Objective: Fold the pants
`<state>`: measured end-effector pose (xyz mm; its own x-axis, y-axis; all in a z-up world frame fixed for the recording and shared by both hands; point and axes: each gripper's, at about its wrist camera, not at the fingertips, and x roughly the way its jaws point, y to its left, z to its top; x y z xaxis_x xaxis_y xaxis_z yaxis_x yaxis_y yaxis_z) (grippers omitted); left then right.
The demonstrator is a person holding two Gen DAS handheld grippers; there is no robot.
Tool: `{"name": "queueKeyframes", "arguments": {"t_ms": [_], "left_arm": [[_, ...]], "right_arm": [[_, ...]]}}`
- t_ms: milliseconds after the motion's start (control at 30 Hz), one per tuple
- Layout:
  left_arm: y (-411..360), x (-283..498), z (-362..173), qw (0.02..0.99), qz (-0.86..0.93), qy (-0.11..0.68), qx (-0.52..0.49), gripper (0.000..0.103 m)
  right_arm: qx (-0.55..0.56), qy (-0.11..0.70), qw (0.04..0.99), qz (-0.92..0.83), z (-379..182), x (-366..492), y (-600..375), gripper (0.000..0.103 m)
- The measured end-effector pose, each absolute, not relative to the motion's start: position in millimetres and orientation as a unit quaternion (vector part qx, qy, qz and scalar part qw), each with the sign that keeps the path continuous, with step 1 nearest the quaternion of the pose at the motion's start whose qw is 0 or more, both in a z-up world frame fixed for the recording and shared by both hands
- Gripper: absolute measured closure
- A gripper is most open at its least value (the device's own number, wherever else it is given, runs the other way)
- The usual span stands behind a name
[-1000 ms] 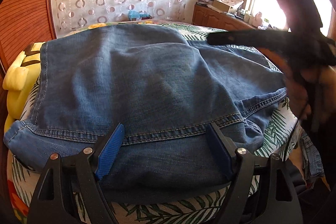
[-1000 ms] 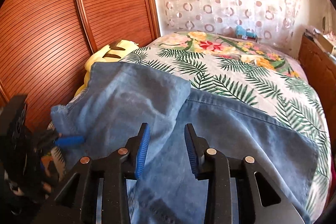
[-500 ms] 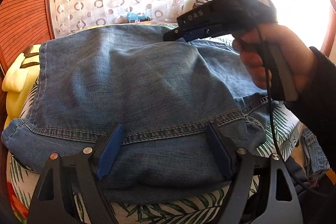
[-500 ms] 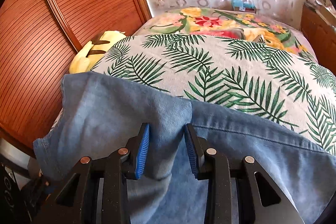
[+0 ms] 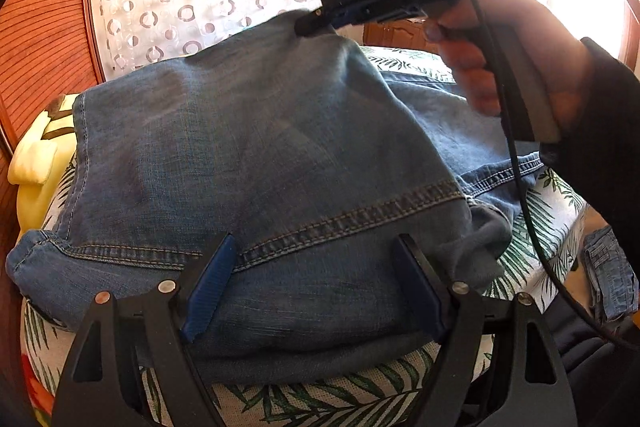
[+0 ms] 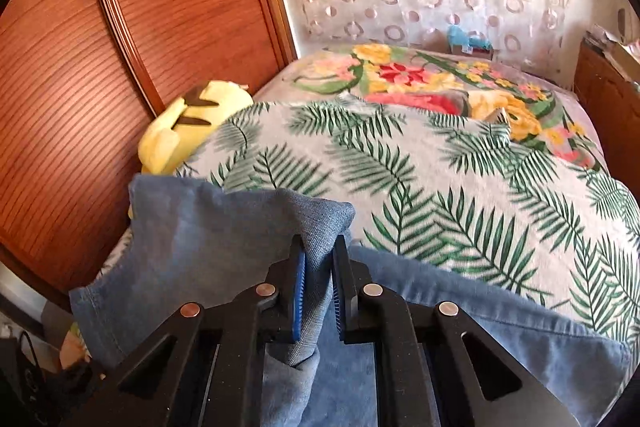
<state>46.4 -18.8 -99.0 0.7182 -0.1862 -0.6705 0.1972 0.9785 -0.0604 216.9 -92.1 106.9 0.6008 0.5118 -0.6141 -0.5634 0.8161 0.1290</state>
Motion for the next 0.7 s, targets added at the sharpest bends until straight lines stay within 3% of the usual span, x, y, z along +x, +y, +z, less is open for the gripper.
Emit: {"name": "queueKeyframes", "arguments": {"t_ms": [400, 700], "left_arm": [[-15, 44, -99, 0.928, -0.111, 0.356, 0.005, 0.023], [-11, 46, -100, 0.929, -0.112, 0.354, 0.007, 0.023]], "right_arm": [[-0.050, 0.227, 0.908, 0.348, 135, 174, -85, 0.092], [-0.074, 0.215, 0.898, 0.376, 140, 160, -87, 0.091]]}}
